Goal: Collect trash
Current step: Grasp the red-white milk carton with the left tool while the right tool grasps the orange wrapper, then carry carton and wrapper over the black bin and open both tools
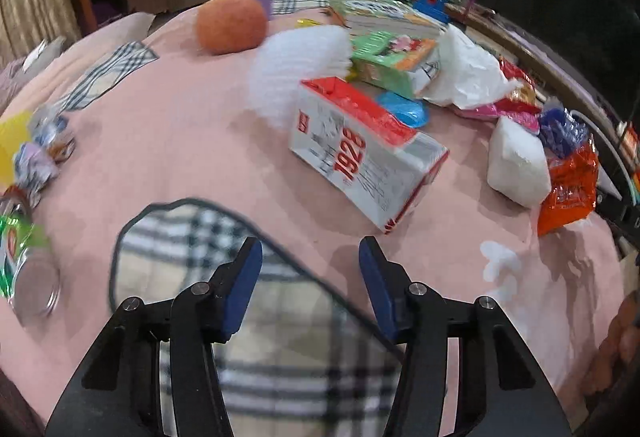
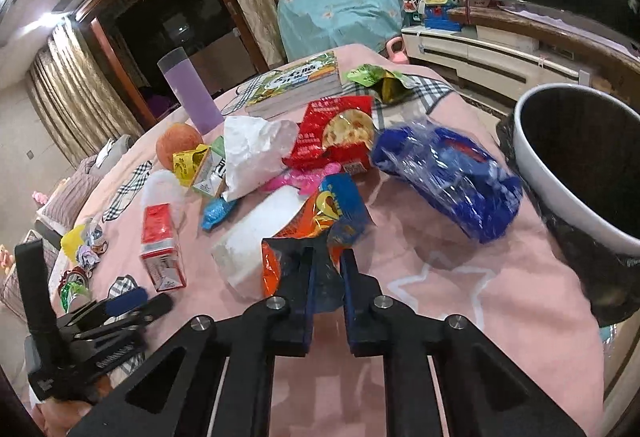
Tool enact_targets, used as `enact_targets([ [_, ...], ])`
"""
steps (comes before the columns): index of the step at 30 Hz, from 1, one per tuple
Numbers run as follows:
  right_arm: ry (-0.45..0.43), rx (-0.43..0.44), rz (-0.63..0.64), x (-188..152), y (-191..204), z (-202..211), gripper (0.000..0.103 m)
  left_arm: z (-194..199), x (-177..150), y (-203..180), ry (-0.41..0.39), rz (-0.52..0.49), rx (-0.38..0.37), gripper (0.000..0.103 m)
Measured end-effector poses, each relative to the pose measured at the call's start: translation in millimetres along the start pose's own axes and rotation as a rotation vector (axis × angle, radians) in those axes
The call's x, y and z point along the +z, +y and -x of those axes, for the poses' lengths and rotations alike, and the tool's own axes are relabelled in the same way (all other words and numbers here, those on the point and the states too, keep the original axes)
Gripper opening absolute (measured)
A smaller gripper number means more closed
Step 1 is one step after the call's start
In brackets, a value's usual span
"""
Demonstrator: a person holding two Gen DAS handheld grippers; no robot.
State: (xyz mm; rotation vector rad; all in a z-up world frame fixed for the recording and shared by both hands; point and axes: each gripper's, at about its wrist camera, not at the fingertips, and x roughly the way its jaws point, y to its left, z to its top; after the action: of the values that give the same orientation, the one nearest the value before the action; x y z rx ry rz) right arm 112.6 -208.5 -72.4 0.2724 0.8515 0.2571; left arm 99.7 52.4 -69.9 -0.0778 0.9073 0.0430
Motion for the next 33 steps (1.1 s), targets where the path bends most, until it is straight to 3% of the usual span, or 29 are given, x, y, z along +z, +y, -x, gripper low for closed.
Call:
enact_targets([
  [2,-0.002,0.005,-0.008,-2.2,-3.8,3.5,0.006,4.6,2.4,0.3,-0.003,0.034,-0.035,0.07],
  [5,-0.004,0.009,-0.007,-2.7,-6.4,8.1,0.004,10.5,10.8,-10.5,-0.035,0.056,-0.063,0.083],
  [9,-0.022,0.012,-0.008,-1.7,-8.1,15.4,0.004,10.3,25.9,-25.5,-0.064,0.101,-0.021,0.092],
  [13,-0.02,0.023,-0.017,-1.8,-9.6,14.8,0.004,-10.9,40.7,-47.0,-0.074,0.055,0.107,0.093],
  [15,-0.016,0.027,-0.013,-2.8,-8.5,14.5,0.004,-23.6,41.1,-49.2,-0.052,0.043,0.156,0.09],
  [16,-0.017,0.03,-0.01,-3.4,-7.2,15.2,0.004,-26.6,40.7,-46.4,-0.042,0.049,0.15,0.075],
  [17,-0.019,0.032,-0.007,-4.1,-6.4,16.3,0.004,-29.8,39.3,-42.0,-0.023,0.06,0.124,0.05],
  [18,-0.023,0.035,-0.003,-4.3,-5.9,18.1,0.004,-32.0,38.7,-37.1,-0.006,0.068,0.109,0.038],
  [25,-0.038,0.039,-0.001,-6.7,-7.8,29.1,0.001,3.6,19.3,-34.0,-0.085,0.05,0.032,0.035],
  [33,-0.077,0.035,0.001,-15.6,-15.7,59.8,0.0,55.5,7.5,-70.3,-0.182,-0.056,-0.104,0.035],
])
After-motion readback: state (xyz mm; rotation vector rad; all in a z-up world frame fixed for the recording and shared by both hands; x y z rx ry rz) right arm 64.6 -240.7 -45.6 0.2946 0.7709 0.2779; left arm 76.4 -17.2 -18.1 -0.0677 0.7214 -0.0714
